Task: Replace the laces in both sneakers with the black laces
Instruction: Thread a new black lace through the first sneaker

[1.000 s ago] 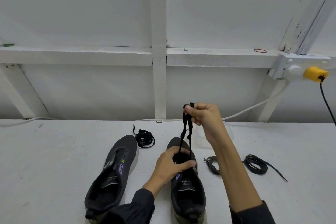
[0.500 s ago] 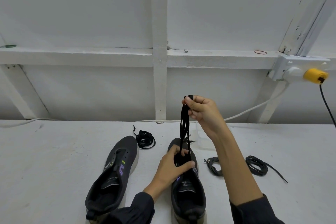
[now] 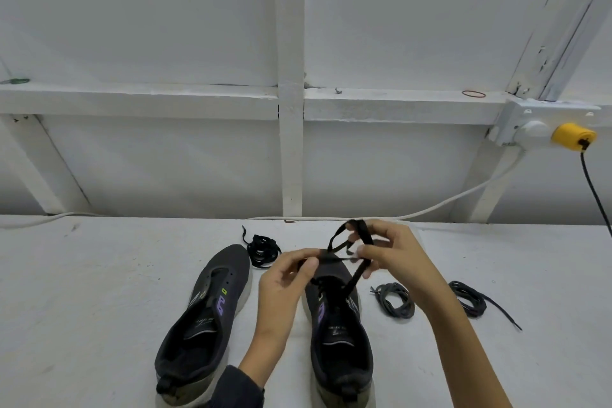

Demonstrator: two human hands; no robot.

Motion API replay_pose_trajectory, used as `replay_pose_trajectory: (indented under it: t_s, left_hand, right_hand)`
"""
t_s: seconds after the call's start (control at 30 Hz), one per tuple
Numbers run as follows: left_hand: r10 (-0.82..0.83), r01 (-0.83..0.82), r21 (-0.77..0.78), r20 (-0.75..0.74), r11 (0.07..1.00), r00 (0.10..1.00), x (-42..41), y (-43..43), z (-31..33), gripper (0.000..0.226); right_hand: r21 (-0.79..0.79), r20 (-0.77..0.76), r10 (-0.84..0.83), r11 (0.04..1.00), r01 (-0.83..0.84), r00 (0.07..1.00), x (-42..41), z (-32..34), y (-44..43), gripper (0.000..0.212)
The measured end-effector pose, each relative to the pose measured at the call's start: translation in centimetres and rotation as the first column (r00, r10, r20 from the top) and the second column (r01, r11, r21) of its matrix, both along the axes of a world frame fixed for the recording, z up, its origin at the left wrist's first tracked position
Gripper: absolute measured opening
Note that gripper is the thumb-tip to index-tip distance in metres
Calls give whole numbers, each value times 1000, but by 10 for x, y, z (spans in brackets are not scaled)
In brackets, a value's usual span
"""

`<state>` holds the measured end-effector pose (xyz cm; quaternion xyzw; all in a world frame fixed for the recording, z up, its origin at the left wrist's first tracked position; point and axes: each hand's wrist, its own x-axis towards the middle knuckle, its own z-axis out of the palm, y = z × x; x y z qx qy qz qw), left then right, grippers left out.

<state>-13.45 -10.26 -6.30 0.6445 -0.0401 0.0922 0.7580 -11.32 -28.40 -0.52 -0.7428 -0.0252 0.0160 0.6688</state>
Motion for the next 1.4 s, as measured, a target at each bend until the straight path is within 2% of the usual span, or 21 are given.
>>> replay_pose_trajectory:
  t_s: [0.17, 0.27, 0.4, 0.47, 0.6, 0.7, 0.73, 0.8, 0.87, 0.9, 1.0, 1.07, 1.17, 1.2, 1.27, 1.33, 1.4]
  left_hand:
    - [204, -204, 7, -93, 979, 975, -12, 16, -29, 20]
    - [238, -228, 73, -167, 971, 957, -17, 21, -53, 14]
    - [230, -215, 89, -233, 973, 945, -21, 19, -74, 3]
    - [225, -228, 21, -285, 973, 932, -22, 15, -75, 12]
    - [212, -338, -268, -406, 902, 889, -19, 12, -75, 19]
    - [236, -397, -299, -456, 868, 858, -18, 13, -77, 10]
    - [239, -385, -262, -454, 885, 858, -18, 12, -77, 6]
    - [265, -337, -99, -432, 936, 862, -20, 10, -78, 25]
    - [281, -269, 83, -345, 960, 896, -24, 7, -74, 45]
    - [275, -241, 155, -265, 958, 924, -26, 6, -70, 48]
    - [121, -117, 309, 6, 944, 993, -25, 0, -52, 29]
    - [-80, 37, 457, 75, 888, 994, -21, -5, -40, 27]
    - [-301, 152, 704, 92, 693, 949, -12, -13, -30, 44]
    - [-333, 156, 749, 91, 644, 938, -10, -16, -27, 48]
    - [-361, 147, 778, 109, 611, 926, -7, -22, -23, 49]
    - [-349, 111, 759, 161, 642, 923, -6, -24, -19, 39]
    - [-284, 61, 700, 207, 712, 936, -4, -21, -17, 34]
  right_hand:
    - [-128, -126, -125, 986, 109, 984, -25, -36, -27, 42]
    - [-176, -206, -144, 979, 108, 968, -37, -60, -44, 51]
    - [-108, -308, -107, 991, 77, 945, -49, -80, -53, 48]
    - [-54, -321, -115, 993, 104, 940, -53, -85, -55, 44]
    - [58, -319, -132, 986, 158, 938, -56, -88, -52, 34]
    - [101, -315, -154, 976, 195, 937, -56, -90, -49, 33]
    - [111, -312, -156, 974, 199, 937, -56, -90, -48, 34]
    - [131, -301, -152, 971, 199, 941, -55, -90, -46, 35]
    - [175, -287, -136, 966, 192, 948, -53, -88, -43, 36]
    - [202, -282, -125, 962, 186, 951, -53, -86, -42, 36]
    - [270, -255, -72, 952, 143, 964, -49, -78, -35, 37]
    - [290, -232, -39, 951, 108, 972, -46, -72, -30, 37]
    - [344, -188, 0, 937, 66, 982, -43, -61, -23, 39]
    - [384, -174, 14, 922, 54, 985, -42, -57, -21, 39]
    - [473, -153, 41, 880, 37, 987, -40, -51, -19, 42]
    - [515, -141, 49, 857, 31, 989, -39, -49, -18, 48]
    - [486, -136, 22, 873, 47, 990, -39, -49, -19, 53]
